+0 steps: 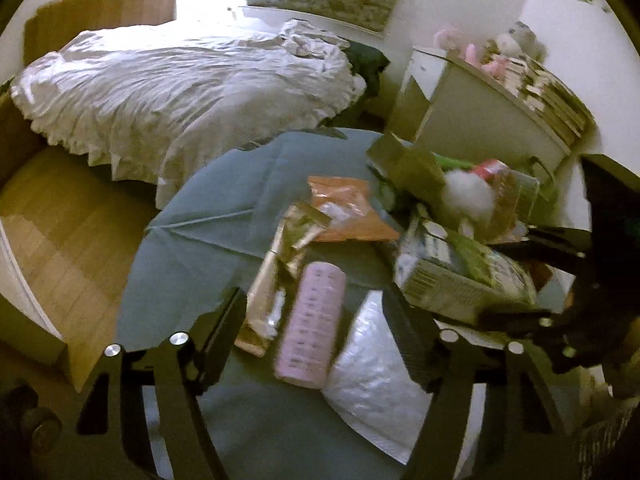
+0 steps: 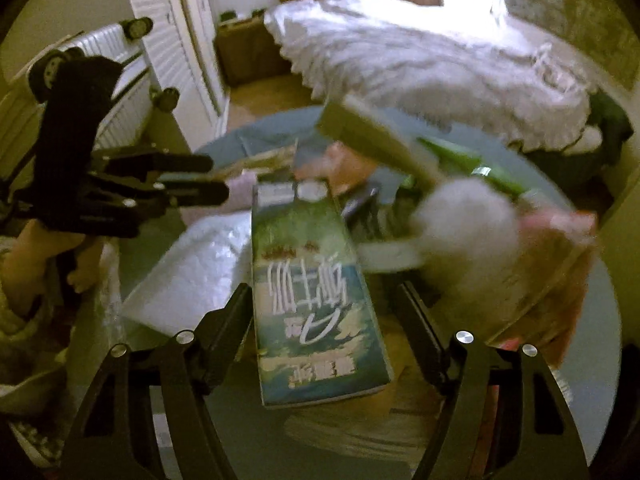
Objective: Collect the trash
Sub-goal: 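Grasp the pink roll with the left tool while the right tool grasps the green milk carton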
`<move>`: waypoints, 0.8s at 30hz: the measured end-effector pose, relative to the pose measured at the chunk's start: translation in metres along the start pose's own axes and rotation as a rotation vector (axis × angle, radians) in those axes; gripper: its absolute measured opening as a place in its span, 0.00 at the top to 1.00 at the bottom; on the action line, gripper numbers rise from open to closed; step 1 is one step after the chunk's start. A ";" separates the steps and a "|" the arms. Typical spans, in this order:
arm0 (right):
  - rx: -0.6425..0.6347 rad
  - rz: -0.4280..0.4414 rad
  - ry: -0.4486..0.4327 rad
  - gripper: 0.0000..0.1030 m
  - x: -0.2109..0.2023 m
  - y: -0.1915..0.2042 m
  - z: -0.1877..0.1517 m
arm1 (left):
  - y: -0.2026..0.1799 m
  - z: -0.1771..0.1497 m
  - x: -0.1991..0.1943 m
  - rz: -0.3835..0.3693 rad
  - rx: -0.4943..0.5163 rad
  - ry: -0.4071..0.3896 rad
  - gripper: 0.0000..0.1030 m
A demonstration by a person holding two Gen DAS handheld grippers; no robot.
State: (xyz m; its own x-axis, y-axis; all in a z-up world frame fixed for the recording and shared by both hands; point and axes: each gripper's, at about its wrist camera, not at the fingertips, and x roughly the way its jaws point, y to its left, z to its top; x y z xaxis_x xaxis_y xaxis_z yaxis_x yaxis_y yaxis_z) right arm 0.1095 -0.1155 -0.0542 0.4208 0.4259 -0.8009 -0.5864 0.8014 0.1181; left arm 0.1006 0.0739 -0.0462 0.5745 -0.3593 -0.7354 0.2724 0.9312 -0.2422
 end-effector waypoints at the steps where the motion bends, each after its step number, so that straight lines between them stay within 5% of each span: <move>1: -0.008 0.005 0.003 0.44 0.002 0.002 0.001 | -0.002 -0.001 0.001 0.001 0.016 0.003 0.35; 2: 0.000 0.026 0.000 0.52 0.002 0.003 0.000 | -0.008 -0.004 0.001 0.006 0.046 0.010 0.39; 6: 0.098 0.134 -0.075 0.52 -0.014 -0.003 -0.005 | -0.018 -0.009 0.005 0.014 0.106 0.023 0.47; 11: 0.186 0.263 -0.170 0.52 -0.048 -0.011 -0.016 | 0.005 0.003 0.020 -0.012 0.002 0.068 0.68; 19: 0.334 0.380 -0.322 0.52 -0.102 -0.053 -0.068 | 0.005 0.002 0.016 -0.050 -0.046 0.057 0.72; 24: 0.378 0.409 -0.453 0.52 -0.143 -0.083 -0.104 | -0.027 0.013 -0.023 -0.077 -0.022 -0.062 0.73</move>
State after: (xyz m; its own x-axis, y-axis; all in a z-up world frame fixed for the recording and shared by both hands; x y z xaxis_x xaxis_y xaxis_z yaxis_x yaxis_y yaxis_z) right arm 0.0260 -0.2870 -0.0109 0.5127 0.7901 -0.3360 -0.5131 0.5958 0.6179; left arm 0.0899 0.0561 -0.0139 0.5994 -0.4322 -0.6737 0.3007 0.9016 -0.3109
